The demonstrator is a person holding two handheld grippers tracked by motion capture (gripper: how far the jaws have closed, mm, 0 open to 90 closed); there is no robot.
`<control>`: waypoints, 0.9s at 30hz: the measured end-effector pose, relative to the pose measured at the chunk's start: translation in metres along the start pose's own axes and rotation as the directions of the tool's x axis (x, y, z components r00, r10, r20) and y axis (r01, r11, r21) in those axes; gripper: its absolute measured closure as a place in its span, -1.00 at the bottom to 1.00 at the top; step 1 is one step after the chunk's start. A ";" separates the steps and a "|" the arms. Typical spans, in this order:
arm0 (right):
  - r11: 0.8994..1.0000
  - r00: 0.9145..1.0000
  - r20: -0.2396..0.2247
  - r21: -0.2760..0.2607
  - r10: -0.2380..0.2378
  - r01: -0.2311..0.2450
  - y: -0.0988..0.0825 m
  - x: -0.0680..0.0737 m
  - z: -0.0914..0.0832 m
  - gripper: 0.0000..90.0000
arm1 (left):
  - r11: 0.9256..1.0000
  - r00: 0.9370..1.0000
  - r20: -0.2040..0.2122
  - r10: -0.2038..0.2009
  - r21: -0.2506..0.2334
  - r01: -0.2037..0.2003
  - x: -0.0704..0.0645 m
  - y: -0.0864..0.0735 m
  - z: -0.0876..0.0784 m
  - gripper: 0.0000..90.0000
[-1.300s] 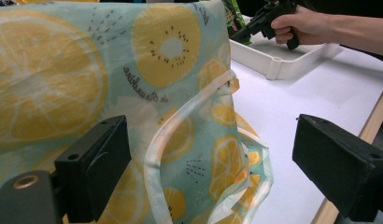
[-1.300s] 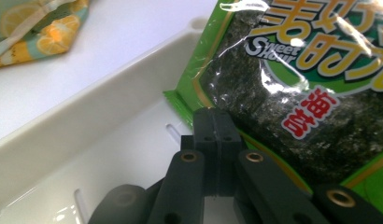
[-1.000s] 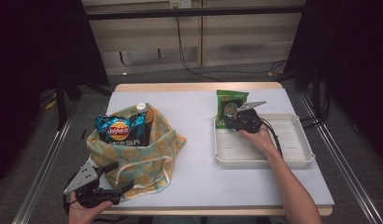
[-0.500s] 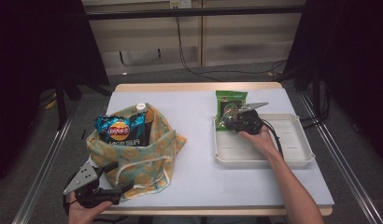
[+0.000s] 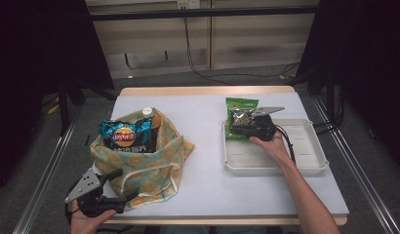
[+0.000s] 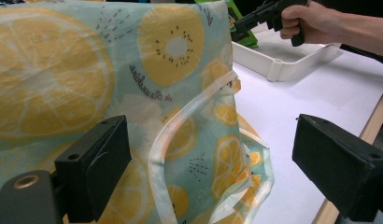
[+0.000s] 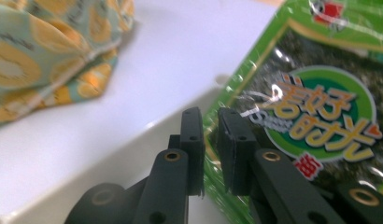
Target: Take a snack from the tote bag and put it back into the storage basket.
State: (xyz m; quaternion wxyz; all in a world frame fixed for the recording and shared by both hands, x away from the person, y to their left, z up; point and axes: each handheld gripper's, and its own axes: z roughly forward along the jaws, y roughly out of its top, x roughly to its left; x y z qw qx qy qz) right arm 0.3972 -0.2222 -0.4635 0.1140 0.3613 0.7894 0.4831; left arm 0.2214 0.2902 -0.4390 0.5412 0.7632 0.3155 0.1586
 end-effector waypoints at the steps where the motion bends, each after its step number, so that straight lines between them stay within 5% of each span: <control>1: 1.000 1.000 -0.006 -0.012 -0.005 0.005 0.002 0.002 -0.001 0.72 | 1.000 1.000 -0.003 0.003 0.002 -0.003 0.000 0.000 0.000 -0.75; 7: 0.998 0.999 -0.032 -0.059 -0.030 0.028 0.009 0.020 -0.006 0.49 | 1.000 1.000 -0.010 -0.006 -0.007 0.005 0.000 0.002 0.001 -0.71; 12: 0.993 0.999 -0.018 -0.114 -0.039 0.037 0.011 0.032 -0.011 0.09 | 1.000 1.000 -0.012 -0.012 -0.018 0.012 0.000 0.002 0.002 -0.70; 19: 0.983 0.999 -0.006 -0.178 -0.042 0.040 0.019 0.053 -0.022 -0.18 | 1.000 1.000 -0.018 -0.011 -0.025 0.011 -0.001 0.002 0.002 -0.70; 27: 0.977 0.995 -0.043 -0.193 -0.095 0.085 0.026 0.083 -0.023 -0.30 | 1.000 1.000 -0.017 -0.017 -0.022 0.017 0.001 0.001 0.002 -0.66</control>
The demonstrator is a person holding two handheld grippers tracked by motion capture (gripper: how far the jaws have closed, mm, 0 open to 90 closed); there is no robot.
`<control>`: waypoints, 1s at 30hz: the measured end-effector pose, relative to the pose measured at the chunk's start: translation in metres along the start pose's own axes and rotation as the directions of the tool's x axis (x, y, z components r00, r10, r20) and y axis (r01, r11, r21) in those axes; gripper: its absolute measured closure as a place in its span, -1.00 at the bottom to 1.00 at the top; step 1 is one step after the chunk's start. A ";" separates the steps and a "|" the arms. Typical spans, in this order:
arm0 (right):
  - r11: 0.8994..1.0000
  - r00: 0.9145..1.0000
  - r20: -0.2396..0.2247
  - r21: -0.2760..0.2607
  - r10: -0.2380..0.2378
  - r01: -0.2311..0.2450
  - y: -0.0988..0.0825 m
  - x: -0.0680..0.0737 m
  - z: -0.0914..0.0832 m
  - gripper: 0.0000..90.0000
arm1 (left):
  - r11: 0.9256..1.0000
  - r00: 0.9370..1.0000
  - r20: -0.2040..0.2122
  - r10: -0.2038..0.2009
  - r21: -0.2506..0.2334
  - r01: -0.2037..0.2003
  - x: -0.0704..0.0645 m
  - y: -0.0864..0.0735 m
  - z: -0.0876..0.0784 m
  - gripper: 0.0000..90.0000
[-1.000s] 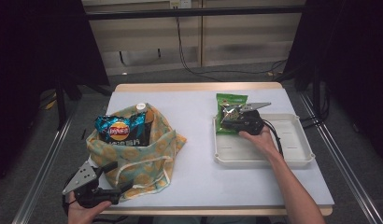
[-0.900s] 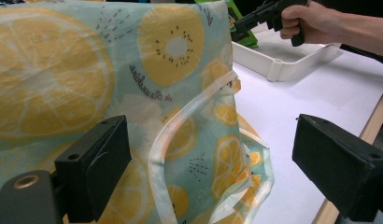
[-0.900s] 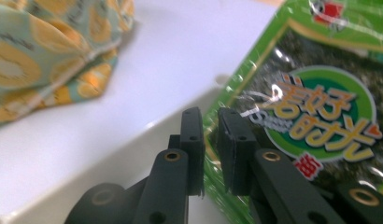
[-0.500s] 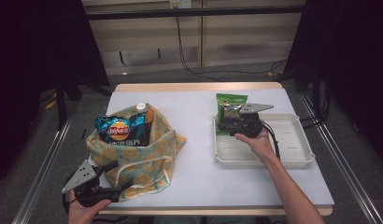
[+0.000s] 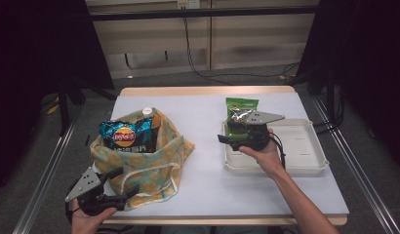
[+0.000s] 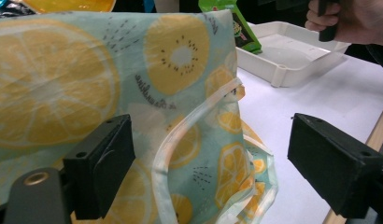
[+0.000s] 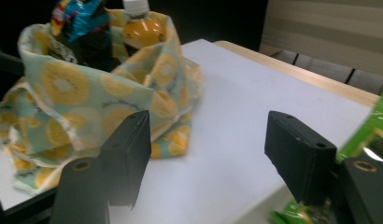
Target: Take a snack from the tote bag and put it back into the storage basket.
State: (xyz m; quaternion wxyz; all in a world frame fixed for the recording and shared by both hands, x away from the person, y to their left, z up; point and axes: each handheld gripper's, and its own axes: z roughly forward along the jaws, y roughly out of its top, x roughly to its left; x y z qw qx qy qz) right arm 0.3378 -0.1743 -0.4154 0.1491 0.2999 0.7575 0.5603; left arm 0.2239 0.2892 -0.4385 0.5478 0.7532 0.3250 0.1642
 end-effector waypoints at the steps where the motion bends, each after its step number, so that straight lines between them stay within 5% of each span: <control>1: 1.000 1.000 -0.008 -0.003 -0.002 0.002 0.000 0.003 0.002 -0.30 | 1.000 1.000 0.000 0.000 -0.001 0.000 0.000 0.000 0.000 -0.64; 12: 1.000 0.991 -0.132 -0.005 -0.018 0.018 0.016 0.030 0.042 0.05 | 1.000 1.000 0.004 0.004 0.001 -0.004 0.004 0.000 -0.001 -0.51; 30: 1.000 0.969 -0.245 -0.021 -0.021 0.017 0.035 0.055 0.104 -0.05 | 0.999 1.000 0.010 0.021 0.025 -0.021 0.002 0.002 0.003 -0.36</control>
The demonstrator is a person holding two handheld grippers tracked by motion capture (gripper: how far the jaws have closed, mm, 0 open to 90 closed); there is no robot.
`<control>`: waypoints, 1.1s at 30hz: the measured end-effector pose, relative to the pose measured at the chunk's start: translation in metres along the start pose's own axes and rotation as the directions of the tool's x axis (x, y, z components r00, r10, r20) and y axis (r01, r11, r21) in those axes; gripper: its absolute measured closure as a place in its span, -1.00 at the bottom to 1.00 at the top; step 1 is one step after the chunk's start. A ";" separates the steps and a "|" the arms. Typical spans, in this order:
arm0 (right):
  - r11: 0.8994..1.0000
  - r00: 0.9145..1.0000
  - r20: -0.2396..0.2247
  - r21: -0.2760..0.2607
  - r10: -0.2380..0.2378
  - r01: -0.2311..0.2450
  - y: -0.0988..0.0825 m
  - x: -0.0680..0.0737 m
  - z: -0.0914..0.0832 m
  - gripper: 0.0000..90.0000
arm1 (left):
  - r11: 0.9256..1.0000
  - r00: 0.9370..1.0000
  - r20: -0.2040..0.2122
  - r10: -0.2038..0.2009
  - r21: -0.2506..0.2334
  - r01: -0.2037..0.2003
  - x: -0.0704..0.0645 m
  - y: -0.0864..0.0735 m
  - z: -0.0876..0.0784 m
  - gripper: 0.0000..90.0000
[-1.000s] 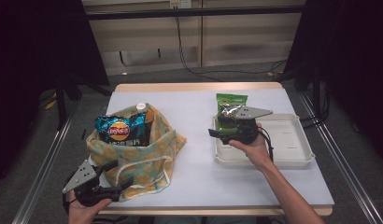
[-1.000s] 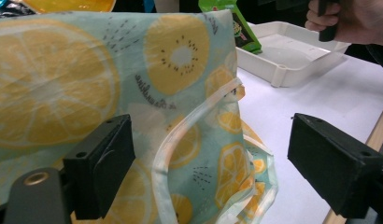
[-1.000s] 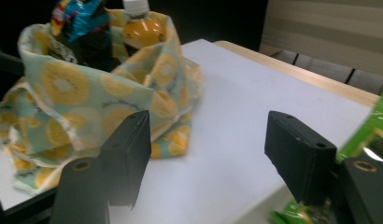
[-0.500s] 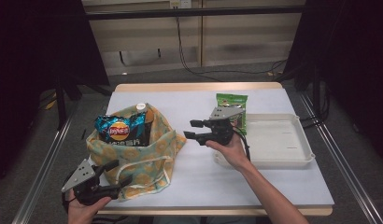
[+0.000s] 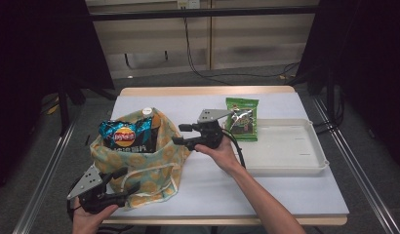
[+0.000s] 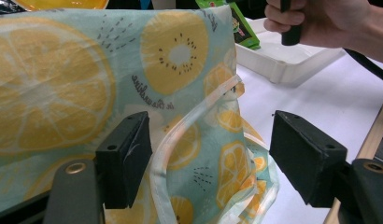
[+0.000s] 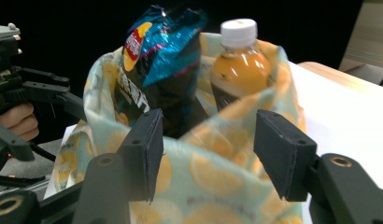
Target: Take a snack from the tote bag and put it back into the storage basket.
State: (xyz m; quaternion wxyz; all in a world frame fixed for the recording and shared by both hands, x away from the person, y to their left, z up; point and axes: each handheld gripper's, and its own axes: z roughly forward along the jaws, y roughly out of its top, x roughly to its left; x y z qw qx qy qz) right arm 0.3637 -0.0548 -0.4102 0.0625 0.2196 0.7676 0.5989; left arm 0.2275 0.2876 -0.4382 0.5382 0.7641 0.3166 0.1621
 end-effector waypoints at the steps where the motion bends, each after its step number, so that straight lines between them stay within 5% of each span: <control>1: 1.000 1.000 -0.003 -0.001 -0.001 0.001 0.004 0.000 0.004 -0.07 | 1.000 1.000 -0.001 0.003 0.000 -0.003 0.000 0.000 0.000 -0.37; 10: 1.000 0.999 -0.050 0.019 -0.004 0.005 0.028 -0.001 0.044 -0.24 | 1.000 1.000 0.004 0.006 0.002 -0.006 0.000 0.000 0.000 -0.40; 16: 1.000 0.997 -0.074 0.024 0.012 -0.010 0.028 0.001 0.066 -0.29 | 1.000 1.000 0.004 -0.003 -0.004 0.003 0.001 -0.001 -0.001 -0.43; 24: 1.000 0.996 -0.090 0.018 0.016 -0.014 0.035 0.005 0.080 -0.34 | 1.000 1.000 0.000 0.000 0.004 0.000 0.000 -0.001 -0.001 -0.43; 29: 1.000 0.993 -0.112 0.006 0.020 -0.019 0.041 0.009 0.089 -0.28 | 1.000 1.000 0.009 -0.001 -0.005 0.001 0.001 -0.001 0.000 -0.43; 33: 0.999 0.993 -0.116 -0.001 0.035 -0.035 0.040 0.013 0.096 -0.02 | 1.000 1.000 -0.006 -0.001 0.000 0.001 0.000 -0.001 -0.001 -0.43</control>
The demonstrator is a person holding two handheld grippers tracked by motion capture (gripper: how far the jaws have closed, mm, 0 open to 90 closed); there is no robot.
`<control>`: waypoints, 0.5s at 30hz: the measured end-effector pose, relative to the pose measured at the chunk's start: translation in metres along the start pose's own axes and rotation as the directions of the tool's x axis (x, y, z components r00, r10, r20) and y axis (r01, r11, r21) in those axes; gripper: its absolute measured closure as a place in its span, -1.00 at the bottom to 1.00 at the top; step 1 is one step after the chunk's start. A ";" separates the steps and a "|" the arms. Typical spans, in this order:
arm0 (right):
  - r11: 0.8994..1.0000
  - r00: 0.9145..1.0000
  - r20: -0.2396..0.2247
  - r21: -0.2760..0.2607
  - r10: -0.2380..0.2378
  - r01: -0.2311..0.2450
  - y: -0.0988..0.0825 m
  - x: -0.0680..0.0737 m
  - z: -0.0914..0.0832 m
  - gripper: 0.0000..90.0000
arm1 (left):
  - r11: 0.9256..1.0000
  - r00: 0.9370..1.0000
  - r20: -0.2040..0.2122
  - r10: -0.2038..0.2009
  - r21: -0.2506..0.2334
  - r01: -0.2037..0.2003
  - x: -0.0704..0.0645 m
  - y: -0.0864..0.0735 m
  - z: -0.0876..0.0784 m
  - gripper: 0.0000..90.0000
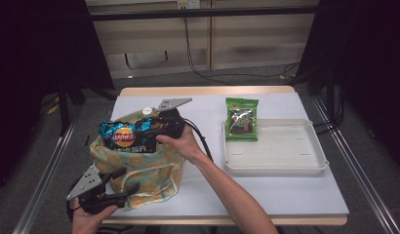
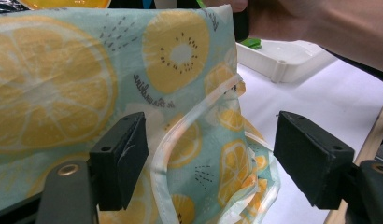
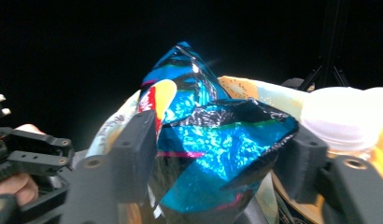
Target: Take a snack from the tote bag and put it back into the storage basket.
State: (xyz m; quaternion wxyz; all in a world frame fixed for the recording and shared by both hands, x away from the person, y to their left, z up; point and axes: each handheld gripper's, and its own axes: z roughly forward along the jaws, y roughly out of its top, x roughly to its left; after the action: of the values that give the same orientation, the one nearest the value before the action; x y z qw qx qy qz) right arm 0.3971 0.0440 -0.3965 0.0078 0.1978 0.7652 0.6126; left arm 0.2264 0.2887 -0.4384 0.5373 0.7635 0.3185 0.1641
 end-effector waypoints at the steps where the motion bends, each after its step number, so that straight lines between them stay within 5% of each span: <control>1: 1.000 1.000 0.004 -0.001 0.000 0.000 0.000 0.000 0.001 0.04 | 1.000 1.000 0.009 -0.002 -0.006 0.002 0.000 0.000 0.000 -0.43; 6: 0.999 0.999 -0.006 -0.019 0.036 -0.036 0.000 -0.001 -0.001 0.53 | 1.000 1.000 0.006 0.000 -0.003 0.000 0.000 0.000 0.000 -0.43; 15: 1.000 1.000 -0.025 -0.010 0.007 -0.007 0.001 0.010 -0.003 0.97 | 1.000 1.000 0.015 0.000 -0.006 0.000 0.001 0.000 0.001 -0.43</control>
State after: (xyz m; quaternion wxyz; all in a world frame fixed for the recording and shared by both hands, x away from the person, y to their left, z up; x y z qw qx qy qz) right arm 0.3874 0.0440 -0.3925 -0.0031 0.1928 0.7615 0.6188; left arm 0.2272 0.2888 -0.4390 0.5419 0.7631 0.3140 0.1594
